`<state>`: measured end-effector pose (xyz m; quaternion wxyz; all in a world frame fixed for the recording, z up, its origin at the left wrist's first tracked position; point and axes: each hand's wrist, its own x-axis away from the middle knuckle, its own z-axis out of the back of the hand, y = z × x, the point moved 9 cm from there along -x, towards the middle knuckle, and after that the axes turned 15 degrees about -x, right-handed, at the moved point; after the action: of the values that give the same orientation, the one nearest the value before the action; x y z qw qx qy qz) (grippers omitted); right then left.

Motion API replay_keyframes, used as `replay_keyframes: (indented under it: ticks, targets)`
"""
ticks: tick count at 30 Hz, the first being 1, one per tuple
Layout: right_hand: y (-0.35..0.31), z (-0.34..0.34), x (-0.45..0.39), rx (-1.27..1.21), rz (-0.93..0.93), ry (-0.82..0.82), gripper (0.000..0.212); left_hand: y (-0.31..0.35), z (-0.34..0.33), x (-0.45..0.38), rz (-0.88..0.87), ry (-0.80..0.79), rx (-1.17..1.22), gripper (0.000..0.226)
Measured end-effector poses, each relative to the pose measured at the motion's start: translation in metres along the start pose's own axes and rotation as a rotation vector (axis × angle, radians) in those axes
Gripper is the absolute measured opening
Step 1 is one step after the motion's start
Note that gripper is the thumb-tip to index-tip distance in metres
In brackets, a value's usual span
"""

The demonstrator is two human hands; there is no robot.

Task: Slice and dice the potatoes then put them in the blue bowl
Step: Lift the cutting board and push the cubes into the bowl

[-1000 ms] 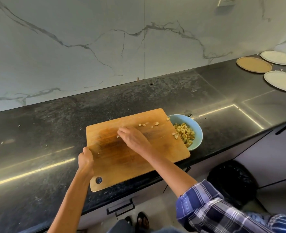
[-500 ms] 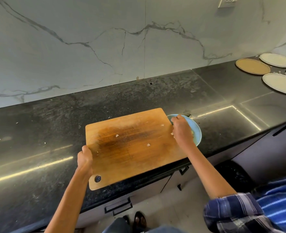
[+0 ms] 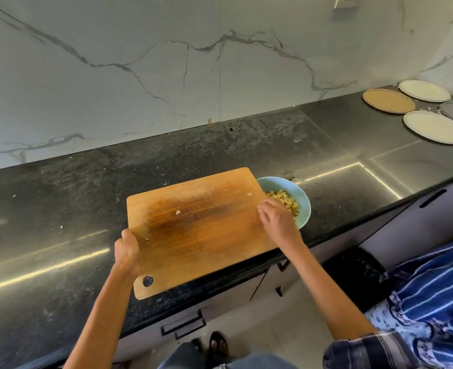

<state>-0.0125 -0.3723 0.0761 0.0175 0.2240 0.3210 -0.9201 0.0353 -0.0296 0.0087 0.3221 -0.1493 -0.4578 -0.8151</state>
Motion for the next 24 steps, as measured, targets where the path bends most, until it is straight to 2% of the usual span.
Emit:
replay_keyframes:
  ticks: [3,5,7,10,12,14,17,20,24]
  targets:
    - [0.037,0.029,0.005,0.069,-0.223,0.111,0.010,-0.002,0.001,-0.001,0.004,-0.005,-0.001,0.050]
    - [0.037,0.031,-0.001,0.073,-0.270,0.122,0.015,-0.003,0.001,-0.002,0.009,-0.007,0.002,0.051]
    - [0.016,0.017,-0.017,0.024,-0.187,0.087,0.024,-0.004,0.001,-0.003,0.014,-0.009,0.007,0.051]
    - [-0.016,-0.021,-0.035,-0.009,-0.030,-0.066,0.030,-0.004,0.002,-0.002,0.018,-0.010,0.007,0.051]
    - [-0.019,-0.036,-0.036,0.028,0.029,-0.152,0.030,-0.002,0.003,-0.001,0.011,-0.006,0.005,0.050]
    - [-0.009,-0.034,-0.033,0.089,0.036,-0.170,0.024,-0.002,0.006,0.000,0.009,0.002,0.010,0.050]
    - [0.015,-0.011,-0.029,0.168,-0.108,-0.076,0.015,-0.004,0.008,0.001,0.007,0.005,0.017,0.050]
    - [0.039,0.011,-0.033,0.206,-0.342,0.032,0.022,-0.003,0.008,0.004,0.004,0.000,0.019,0.051]
    - [0.007,0.005,-0.045,-0.038,-0.192,0.068,0.032,-0.004,0.009,0.002,0.004,-0.004,0.023,0.051]
